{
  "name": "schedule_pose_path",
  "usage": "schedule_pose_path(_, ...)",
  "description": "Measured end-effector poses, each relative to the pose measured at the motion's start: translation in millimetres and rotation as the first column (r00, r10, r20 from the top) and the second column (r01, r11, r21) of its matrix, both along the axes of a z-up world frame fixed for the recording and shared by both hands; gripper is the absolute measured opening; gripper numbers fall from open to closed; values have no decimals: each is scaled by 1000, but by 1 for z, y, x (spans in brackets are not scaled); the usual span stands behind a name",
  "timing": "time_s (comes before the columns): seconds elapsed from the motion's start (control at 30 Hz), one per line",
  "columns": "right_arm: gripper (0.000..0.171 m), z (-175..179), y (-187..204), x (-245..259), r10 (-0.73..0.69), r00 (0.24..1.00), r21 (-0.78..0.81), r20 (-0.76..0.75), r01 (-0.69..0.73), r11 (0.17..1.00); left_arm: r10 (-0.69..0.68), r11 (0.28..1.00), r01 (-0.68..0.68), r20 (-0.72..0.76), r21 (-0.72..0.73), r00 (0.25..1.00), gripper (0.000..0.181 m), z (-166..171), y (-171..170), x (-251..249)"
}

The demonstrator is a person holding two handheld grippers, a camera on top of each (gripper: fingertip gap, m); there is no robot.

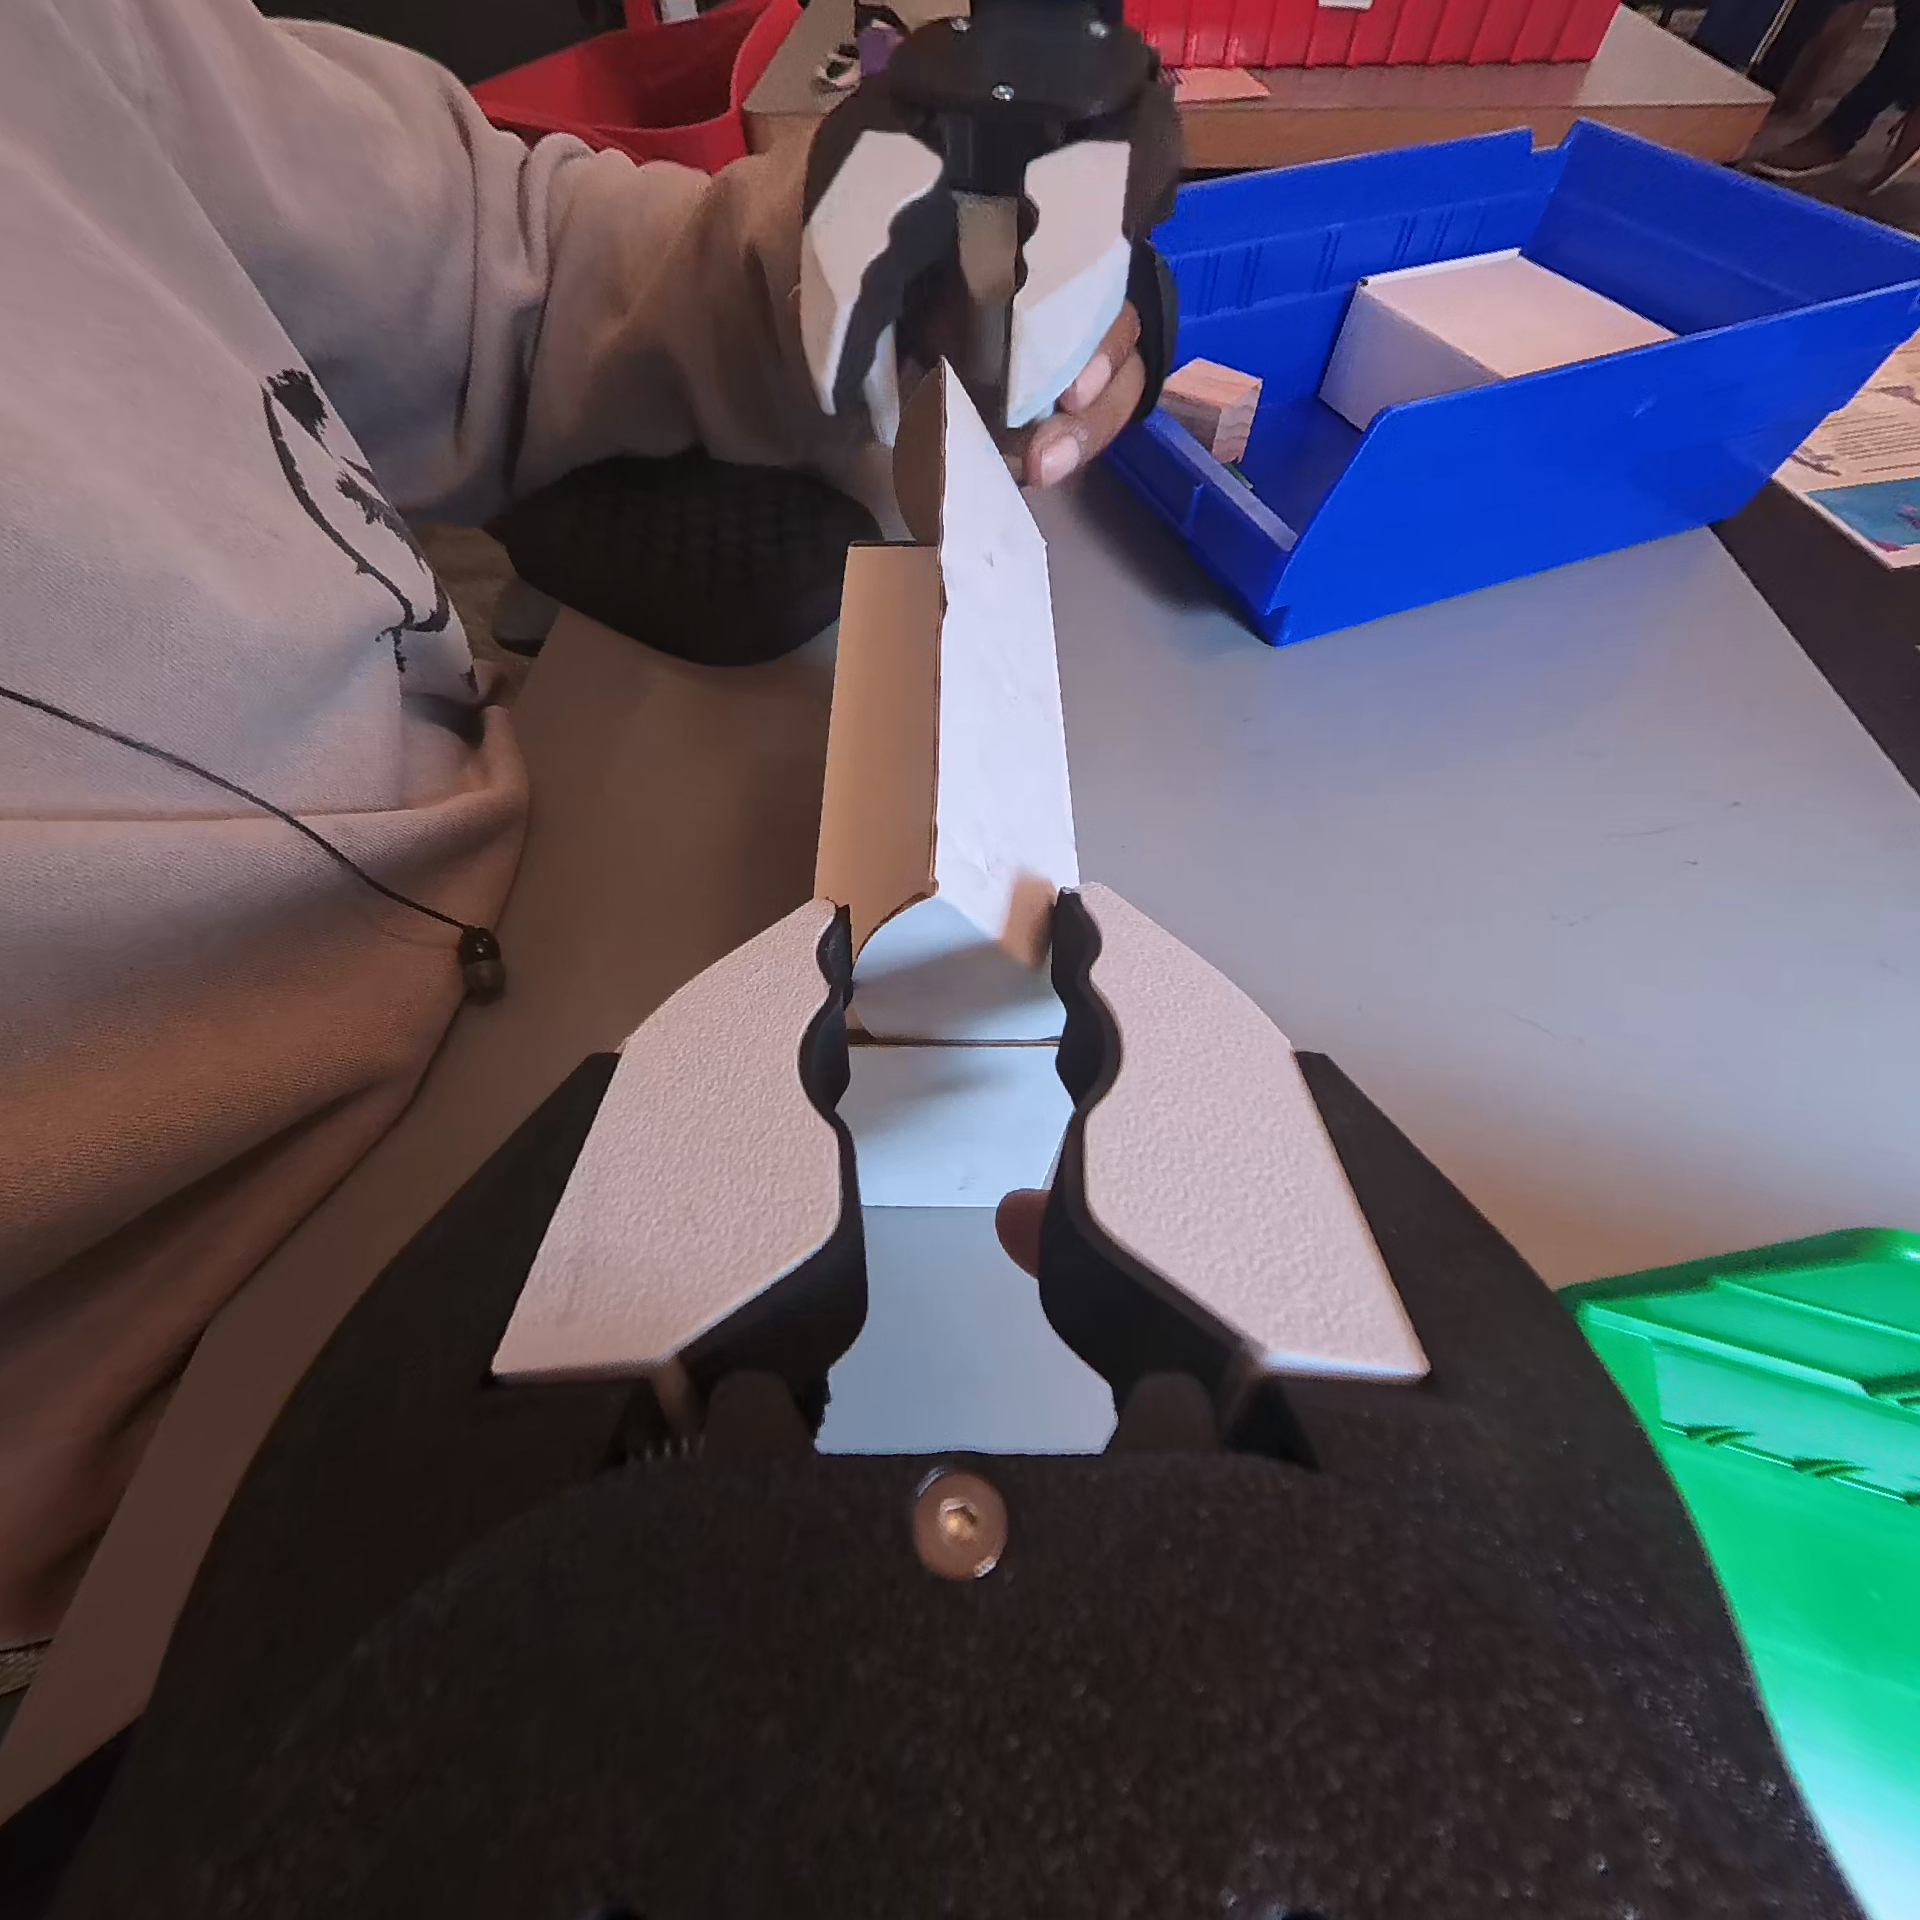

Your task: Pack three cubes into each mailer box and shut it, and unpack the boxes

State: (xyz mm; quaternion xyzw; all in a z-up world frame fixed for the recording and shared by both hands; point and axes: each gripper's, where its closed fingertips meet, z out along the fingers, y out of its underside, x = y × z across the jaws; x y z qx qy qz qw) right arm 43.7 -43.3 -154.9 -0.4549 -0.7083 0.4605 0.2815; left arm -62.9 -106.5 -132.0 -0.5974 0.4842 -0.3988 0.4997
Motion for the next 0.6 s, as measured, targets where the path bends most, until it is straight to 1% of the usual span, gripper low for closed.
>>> schedule_pose_path(0.03, 37, 0, 0, 0, 2, 1000, 0, 0, -2, 1000, 10, 1000, -8, -72, 28, 997, 46, -6, 0, -2)
schedule_pose_path(0.1, 37, 0, 0, 0, 5, 1000, -3, 1, -5, 1000, 48, 994, -23, -241, 104, 969, 53, -19, 3, -5)
schedule_pose_path(0.17, 37, 0, 1, 0, 8, 1000, -10, 3, -8, 1000, 84, 984, -22, -351, 176, 933, 55, -24, 10, -4)
schedule_pose_path(0.23, 37, 0, 1, -1, 7, 1000, -10, 5, -7, 1000, 92, 973, 4, -405, 229, 910, 49, -23, 15, 1)
schedule_pose_path(0.3, 37, 0, 1, -1, 2, 1000, -4, 5, -2, 1000, 50, 972, 57, -437, 227, 898, 38, -22, 13, 5)
schedule_pose_path(0.4, 37, 0, 1, 0, -1, 1000, 1, 3, 1, 1000, 11, 982, 72, -438, 174, 899, 37, -21, 17, 5)
schedule_pose_path(0.6, 37, 0, 1, -1, -6, 1000, 24, 3, 6, 1000, -67, 997, 53, -259, -62, 963, 35, -15, 19, 4)
